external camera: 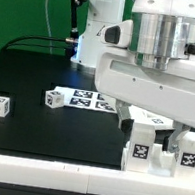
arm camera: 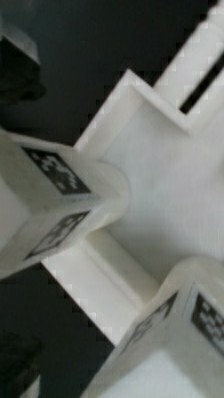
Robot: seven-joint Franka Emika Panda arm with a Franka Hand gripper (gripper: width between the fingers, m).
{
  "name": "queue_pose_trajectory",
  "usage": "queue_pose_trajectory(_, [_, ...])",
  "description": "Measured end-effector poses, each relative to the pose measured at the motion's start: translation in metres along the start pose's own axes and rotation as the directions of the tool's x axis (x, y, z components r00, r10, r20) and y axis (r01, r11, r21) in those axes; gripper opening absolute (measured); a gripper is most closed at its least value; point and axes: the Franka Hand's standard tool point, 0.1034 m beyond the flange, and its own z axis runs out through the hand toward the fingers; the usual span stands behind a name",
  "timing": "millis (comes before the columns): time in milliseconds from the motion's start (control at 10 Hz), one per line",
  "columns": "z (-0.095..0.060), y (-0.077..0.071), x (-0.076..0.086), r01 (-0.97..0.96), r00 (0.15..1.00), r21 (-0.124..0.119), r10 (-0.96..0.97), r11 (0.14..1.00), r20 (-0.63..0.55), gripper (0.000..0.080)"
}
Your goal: Assemble chair
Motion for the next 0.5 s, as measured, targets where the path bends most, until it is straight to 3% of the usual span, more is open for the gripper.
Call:
queue_pose_trajectory(100, [0.0,0.0003,0.0003,0.101,0.995,-0.001,-0.101,0.995,-0.001,0.0649])
queue_pose_trajectory(200, [-0.0004,0.001,0.0007,0.291,0.957,-0.021,-0.291,0.957,-0.007,0.0649])
queue_pose_trajectory(300, [-0.0004,0.0026,0.0024,0.537,0.843,-0.034,-0.537,0.843,-0.003,0.0649])
queue_pose_trajectory(400, [-0.0001,0.0049,0.0049,0.629,0.777,-0.034,-0.629,0.777,0.001,0.0649])
queue_pose_trajectory(500, [0.0001,0.0048,0.0048,0.586,0.81,-0.032,-0.587,0.809,0.0,0.0649])
